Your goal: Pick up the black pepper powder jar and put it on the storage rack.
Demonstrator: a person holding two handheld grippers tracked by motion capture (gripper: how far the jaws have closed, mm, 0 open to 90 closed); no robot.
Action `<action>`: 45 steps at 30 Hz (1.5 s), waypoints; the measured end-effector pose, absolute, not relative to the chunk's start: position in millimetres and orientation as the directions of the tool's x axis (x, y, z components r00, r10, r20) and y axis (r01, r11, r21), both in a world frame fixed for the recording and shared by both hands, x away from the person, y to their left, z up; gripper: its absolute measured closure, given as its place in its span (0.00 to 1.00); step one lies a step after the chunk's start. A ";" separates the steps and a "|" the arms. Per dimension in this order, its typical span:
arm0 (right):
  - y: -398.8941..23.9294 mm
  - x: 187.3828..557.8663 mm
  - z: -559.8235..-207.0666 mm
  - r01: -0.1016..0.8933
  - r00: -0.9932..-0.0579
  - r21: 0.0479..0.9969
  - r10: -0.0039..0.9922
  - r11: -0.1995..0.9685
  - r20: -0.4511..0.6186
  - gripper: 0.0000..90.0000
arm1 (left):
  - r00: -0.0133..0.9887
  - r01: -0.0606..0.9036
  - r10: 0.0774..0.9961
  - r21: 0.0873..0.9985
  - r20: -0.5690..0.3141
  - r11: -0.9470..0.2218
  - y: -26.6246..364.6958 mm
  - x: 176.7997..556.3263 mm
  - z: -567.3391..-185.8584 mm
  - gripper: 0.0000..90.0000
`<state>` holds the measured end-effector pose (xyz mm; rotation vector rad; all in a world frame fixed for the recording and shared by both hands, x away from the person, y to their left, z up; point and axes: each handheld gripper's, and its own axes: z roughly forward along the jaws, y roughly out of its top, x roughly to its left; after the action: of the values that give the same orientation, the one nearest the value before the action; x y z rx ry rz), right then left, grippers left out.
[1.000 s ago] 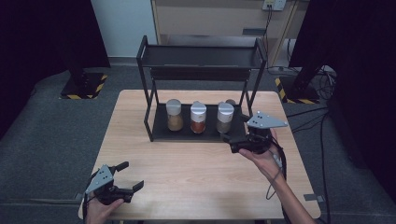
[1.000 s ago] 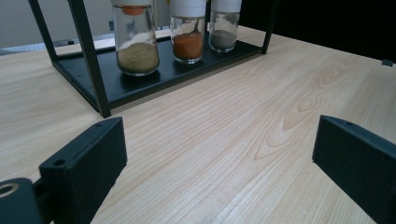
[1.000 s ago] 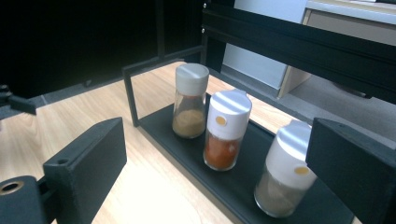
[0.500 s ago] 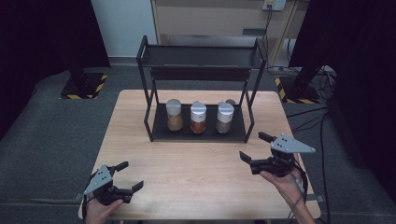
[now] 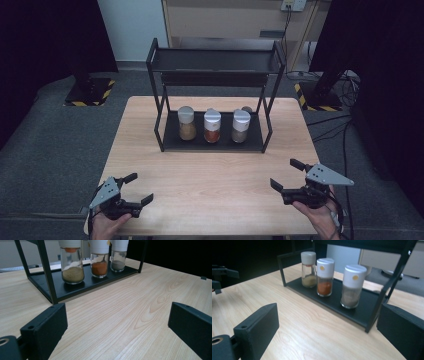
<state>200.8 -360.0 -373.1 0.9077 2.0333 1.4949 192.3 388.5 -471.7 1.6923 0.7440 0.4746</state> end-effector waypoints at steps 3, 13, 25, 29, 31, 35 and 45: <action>-365.7 198.1 -381.0 0.252 -0.678 0.949 0.734 0.188 0.034 0.05 | 0.716 0.226 0.694 0.966 -0.077 -0.126 388.0 192.4 -472.1 0.02; -373.5 197.6 -400.7 0.308 -0.660 0.930 0.749 0.200 0.057 0.06 | 0.716 0.224 0.694 0.966 -0.073 -0.129 387.7 192.4 -472.1 0.02; -377.8 197.7 -414.5 0.315 -0.648 0.931 0.759 0.186 0.067 0.06 | 0.717 0.223 0.693 0.966 -0.073 -0.128 388.0 192.5 -472.4 0.02; -379.7 196.1 -418.3 0.303 -0.641 0.936 0.765 0.180 0.060 0.07 | 0.718 0.221 0.692 0.967 -0.074 -0.125 388.5 192.6 -472.7 0.02; -380.8 197.3 -421.3 0.306 -0.639 0.935 0.766 0.179 0.063 0.07 | 0.718 0.220 0.692 0.968 -0.074 -0.124 388.6 192.6 -472.7 0.02; -380.8 197.8 -423.2 0.306 -0.641 0.935 0.765 0.180 0.063 0.07 | 0.720 0.218 0.690 0.968 -0.074 -0.125 388.3 192.6 -472.7 0.02; -379.6 198.8 -423.3 0.311 -0.645 0.931 0.762 0.191 0.059 0.07 | 0.721 0.219 0.689 0.968 -0.075 -0.124 388.5 193.1 -473.0 0.02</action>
<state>198.8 -379.6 -423.3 1.0029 2.0542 1.4493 193.1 388.5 -473.0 1.6858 0.7339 0.4703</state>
